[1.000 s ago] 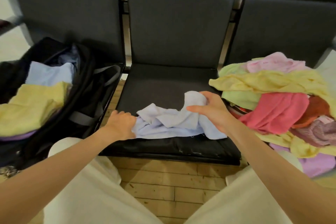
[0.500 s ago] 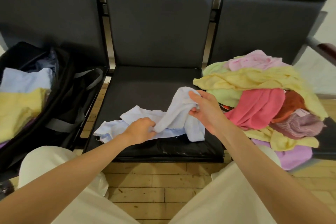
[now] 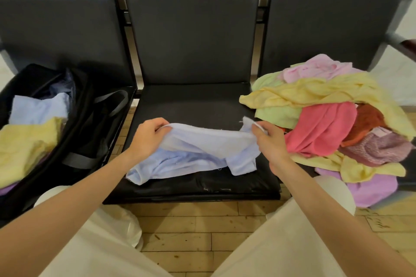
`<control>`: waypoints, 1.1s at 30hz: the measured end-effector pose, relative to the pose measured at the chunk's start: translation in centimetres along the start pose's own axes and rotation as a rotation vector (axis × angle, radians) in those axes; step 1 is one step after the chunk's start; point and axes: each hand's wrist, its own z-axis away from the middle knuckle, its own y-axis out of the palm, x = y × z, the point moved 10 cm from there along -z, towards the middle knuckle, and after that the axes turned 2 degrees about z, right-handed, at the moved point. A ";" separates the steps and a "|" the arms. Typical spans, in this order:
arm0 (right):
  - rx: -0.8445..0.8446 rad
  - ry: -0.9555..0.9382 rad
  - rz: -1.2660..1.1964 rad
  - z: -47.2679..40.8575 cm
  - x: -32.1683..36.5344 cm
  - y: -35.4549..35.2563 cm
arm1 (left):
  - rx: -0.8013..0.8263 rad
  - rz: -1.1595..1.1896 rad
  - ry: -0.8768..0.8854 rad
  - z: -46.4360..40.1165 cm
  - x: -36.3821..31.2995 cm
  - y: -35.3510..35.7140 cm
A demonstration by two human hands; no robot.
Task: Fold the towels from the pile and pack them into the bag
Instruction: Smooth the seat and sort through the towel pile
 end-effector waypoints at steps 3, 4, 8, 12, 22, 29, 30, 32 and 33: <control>-0.070 0.049 -0.106 -0.2 -0.5 -0.4 | 0.082 -0.066 0.064 0.7 0.1 0.3; -0.092 0.041 -0.148 -0.2 -0.2 -0.5 | 0.111 -0.087 0.068 1.0 0.5 0.8; -0.164 0.004 -0.196 0.4 1.2 -0.9 | 0.215 -0.179 0.017 1.7 3.0 3.2; -0.247 -0.032 -0.235 0.7 2.2 -3.0 | 0.325 -0.267 -0.017 1.9 4.4 5.9; -0.162 0.059 -0.141 0.8 -2.1 -4.0 | -0.115 -0.273 0.020 -2.5 -5.7 0.8; -0.151 -0.129 0.266 0.8 -1.6 -1.9 | -0.276 0.659 -0.405 -2.6 -9.7 -4.1; -0.161 -0.129 0.345 0.9 -1.5 -1.8 | -0.245 0.742 -0.404 -2.6 -10.3 -4.3; -0.174 -0.120 0.479 1.2 -1.2 -1.5 | -0.198 0.787 -0.415 -2.3 -10.7 -4.4; -0.166 -0.122 0.499 1.3 -1.0 -1.1 | -0.195 0.776 -0.439 -2.0 -10.4 -4.3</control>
